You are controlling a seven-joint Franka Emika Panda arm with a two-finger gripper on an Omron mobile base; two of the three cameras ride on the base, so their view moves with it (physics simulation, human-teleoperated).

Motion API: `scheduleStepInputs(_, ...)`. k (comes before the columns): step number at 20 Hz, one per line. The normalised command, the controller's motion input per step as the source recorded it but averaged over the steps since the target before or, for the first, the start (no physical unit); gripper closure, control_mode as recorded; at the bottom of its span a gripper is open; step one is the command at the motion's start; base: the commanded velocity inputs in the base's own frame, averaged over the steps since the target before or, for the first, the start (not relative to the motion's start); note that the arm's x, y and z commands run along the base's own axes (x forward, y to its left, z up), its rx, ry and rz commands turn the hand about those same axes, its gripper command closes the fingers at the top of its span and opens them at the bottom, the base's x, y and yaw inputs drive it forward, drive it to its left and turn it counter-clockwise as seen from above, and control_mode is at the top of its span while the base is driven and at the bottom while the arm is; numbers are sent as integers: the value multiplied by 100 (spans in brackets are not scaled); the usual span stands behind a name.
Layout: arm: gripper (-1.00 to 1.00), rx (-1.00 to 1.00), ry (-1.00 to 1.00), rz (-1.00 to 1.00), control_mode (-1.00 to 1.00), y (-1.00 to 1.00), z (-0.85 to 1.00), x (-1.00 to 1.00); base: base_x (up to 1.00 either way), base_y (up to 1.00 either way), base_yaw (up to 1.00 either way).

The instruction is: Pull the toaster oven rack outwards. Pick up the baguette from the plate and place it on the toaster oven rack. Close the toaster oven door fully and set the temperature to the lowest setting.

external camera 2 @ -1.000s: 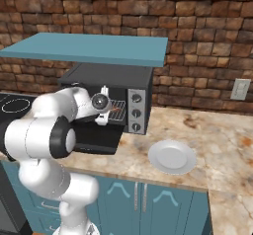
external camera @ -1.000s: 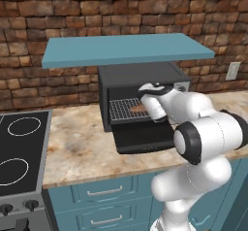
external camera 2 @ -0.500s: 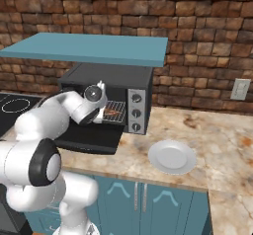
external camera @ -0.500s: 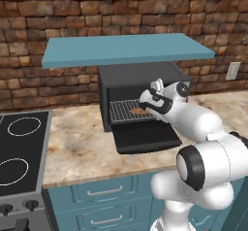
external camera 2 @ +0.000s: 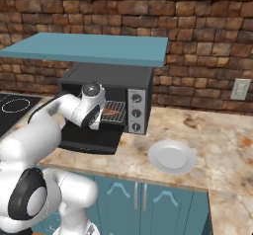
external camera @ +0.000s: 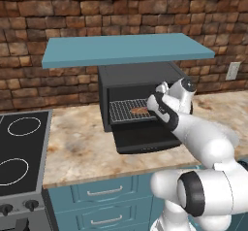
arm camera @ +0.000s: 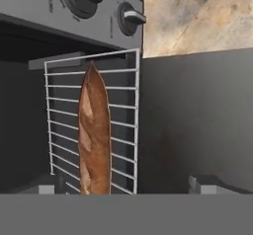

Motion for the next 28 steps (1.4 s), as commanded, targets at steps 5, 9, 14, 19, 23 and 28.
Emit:
scheduleStepInputs(5, -100, 0, 40, 0, -100, -19, 0, 0, 0, 0, 0)
scheduleStepInputs(9, -100, 0, 14, 4, -100, -29, -10, -12, 0, 0, 0)
scheduleStepInputs(14, -100, 0, -5, 8, -100, -22, -30, -25, 0, 0, 0)
scheduleStepInputs(19, -100, 2, -1, 12, -100, -14, -32, -12, 0, 0, 0)
scheduleStepInputs(23, -100, 1, 0, 9, -100, 0, -33, -3, 0, 0, 0)
scheduleStepInputs(28, -100, 0, 4, 7, -100, 0, -12, 0, 0, 0, 0)
